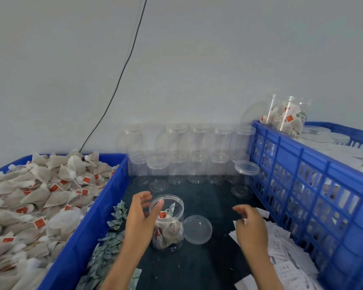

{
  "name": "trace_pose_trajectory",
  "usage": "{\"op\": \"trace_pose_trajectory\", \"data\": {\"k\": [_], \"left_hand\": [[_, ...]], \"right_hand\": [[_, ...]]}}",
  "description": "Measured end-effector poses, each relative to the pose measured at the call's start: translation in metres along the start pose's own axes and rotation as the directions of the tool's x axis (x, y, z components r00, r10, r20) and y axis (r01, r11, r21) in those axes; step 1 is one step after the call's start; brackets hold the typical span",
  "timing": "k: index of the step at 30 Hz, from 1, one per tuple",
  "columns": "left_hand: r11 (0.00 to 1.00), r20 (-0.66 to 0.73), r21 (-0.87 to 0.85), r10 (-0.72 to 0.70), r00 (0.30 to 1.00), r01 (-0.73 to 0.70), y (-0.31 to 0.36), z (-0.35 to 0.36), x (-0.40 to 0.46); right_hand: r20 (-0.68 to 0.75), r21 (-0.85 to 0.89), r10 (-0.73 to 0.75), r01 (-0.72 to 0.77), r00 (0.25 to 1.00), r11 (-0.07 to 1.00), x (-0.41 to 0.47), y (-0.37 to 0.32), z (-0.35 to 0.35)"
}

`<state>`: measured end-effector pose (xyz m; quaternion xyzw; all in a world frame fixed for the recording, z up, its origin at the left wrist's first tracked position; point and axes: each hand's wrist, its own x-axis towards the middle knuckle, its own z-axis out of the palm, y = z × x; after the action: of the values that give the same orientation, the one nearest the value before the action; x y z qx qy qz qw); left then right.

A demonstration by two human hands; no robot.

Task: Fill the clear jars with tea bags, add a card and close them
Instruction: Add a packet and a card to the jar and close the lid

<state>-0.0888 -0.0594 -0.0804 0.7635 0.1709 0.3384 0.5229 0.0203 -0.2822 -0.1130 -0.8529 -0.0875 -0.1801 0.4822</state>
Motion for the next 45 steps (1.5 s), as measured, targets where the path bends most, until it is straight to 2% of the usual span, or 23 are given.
{"op": "trace_pose_trajectory", "data": {"k": [2,3,5,6,11,18,21,23,24,25,27,28,29,31,32,33,34,36,37,39,41,43,45], "left_hand": [[0.98,0.042,-0.181,-0.071,0.997,0.078,-0.014,0.006,-0.013],[0.972,0.062,-0.217,-0.079,0.995,0.091,-0.022,0.01,-0.017],[0.974,0.105,-0.208,-0.072,0.992,0.092,-0.034,0.017,-0.024],[0.976,0.12,-0.198,-0.072,0.99,0.095,-0.039,0.02,-0.025],[0.975,0.108,-0.21,-0.049,0.993,0.071,-0.056,0.036,-0.027],[0.973,0.024,-0.23,0.017,1.0,-0.011,-0.071,0.044,-0.029],[0.971,0.035,-0.237,0.037,0.999,-0.027,-0.073,0.042,-0.029],[0.969,0.044,-0.244,0.037,0.998,-0.025,-0.071,0.041,-0.029],[0.969,0.043,-0.247,0.035,0.998,-0.023,-0.071,0.04,-0.03],[0.967,0.04,-0.253,0.031,0.999,-0.02,-0.07,0.039,-0.031],[0.966,0.037,-0.257,0.028,0.999,-0.017,-0.068,0.037,-0.032],[0.967,0.034,-0.253,0.026,0.999,-0.016,-0.067,0.037,-0.032],[0.969,0.029,-0.247,0.026,0.999,-0.018,-0.065,0.036,-0.033],[0.974,0.015,-0.226,0.033,0.999,-0.029,-0.062,0.036,-0.034],[0.976,0.013,-0.215,0.034,0.999,-0.031,-0.061,0.036,-0.034],[0.978,0.016,-0.207,0.035,0.999,-0.031,-0.061,0.036,-0.034],[0.978,0.022,-0.207,0.04,0.999,-0.035,-0.061,0.036,-0.034],[0.977,0.019,-0.207,0.062,0.998,-0.057,-0.061,0.036,-0.034],[0.977,0.016,-0.201,0.078,0.997,-0.073,-0.06,0.036,-0.034],[0.976,0.015,-0.189,0.108,0.994,-0.103,-0.059,0.036,-0.035],[0.973,0.014,-0.194,0.126,0.992,-0.121,-0.059,0.035,-0.035],[0.975,0.022,-0.195,0.116,0.993,-0.109,-0.058,0.034,-0.034],[0.973,0.036,-0.209,0.112,0.993,-0.102,-0.058,0.035,-0.035]], "right_hand": [[0.162,-0.261,0.096,-0.051,0.982,0.964,0.018,0.008,-0.019],[0.261,-0.409,0.167,-0.048,0.951,0.911,0.024,0.012,-0.027],[0.412,-0.611,0.288,0.028,0.864,0.791,0.028,0.019,-0.038],[0.457,-0.642,0.308,0.069,0.834,0.764,0.027,0.023,-0.041],[0.549,-0.588,0.294,0.112,0.782,0.801,0.025,0.032,-0.051],[0.418,-0.537,0.161,0.1,0.894,0.837,0.023,0.037,-0.05],[0.286,-0.449,0.018,0.117,0.958,0.886,0.022,0.02,-0.046],[0.139,-0.295,-0.094,0.132,0.986,0.946,0.021,0.0,-0.04],[0.093,-0.195,-0.103,0.12,0.99,0.973,0.022,-0.013,-0.036],[0.085,-0.08,-0.086,0.093,0.993,0.992,0.022,-0.029,-0.032],[0.159,0.192,-0.046,0.015,0.986,0.981,0.022,-0.061,-0.022],[0.214,0.288,-0.058,-0.006,0.975,0.958,0.02,-0.077,-0.016],[0.252,0.309,-0.108,0.025,0.962,0.951,0.016,-0.092,-0.008],[0.277,0.192,-0.29,0.242,0.916,0.951,0.01,-0.113,0.01],[0.276,0.101,-0.402,0.39,0.873,0.915,0.006,-0.121,0.018],[0.274,-0.007,-0.526,0.549,0.805,0.836,0.002,-0.129,0.024],[0.289,-0.111,-0.649,0.698,0.704,0.708,0.0,-0.136,0.03],[0.411,-0.257,-0.767,0.87,0.492,0.421,0.0,-0.143,0.039],[0.502,-0.307,-0.755,0.903,0.421,0.299,0.001,-0.145,0.044],[0.715,-0.314,-0.601,0.932,0.357,0.18,0.002,-0.149,0.052],[0.819,-0.328,-0.419,0.919,0.393,0.221,0.006,-0.153,0.055],[0.86,-0.352,-0.284,0.897,0.423,0.268,0.009,-0.158,0.053],[0.907,-0.342,-0.167,0.908,0.387,0.244,0.009,-0.168,0.05]]}}
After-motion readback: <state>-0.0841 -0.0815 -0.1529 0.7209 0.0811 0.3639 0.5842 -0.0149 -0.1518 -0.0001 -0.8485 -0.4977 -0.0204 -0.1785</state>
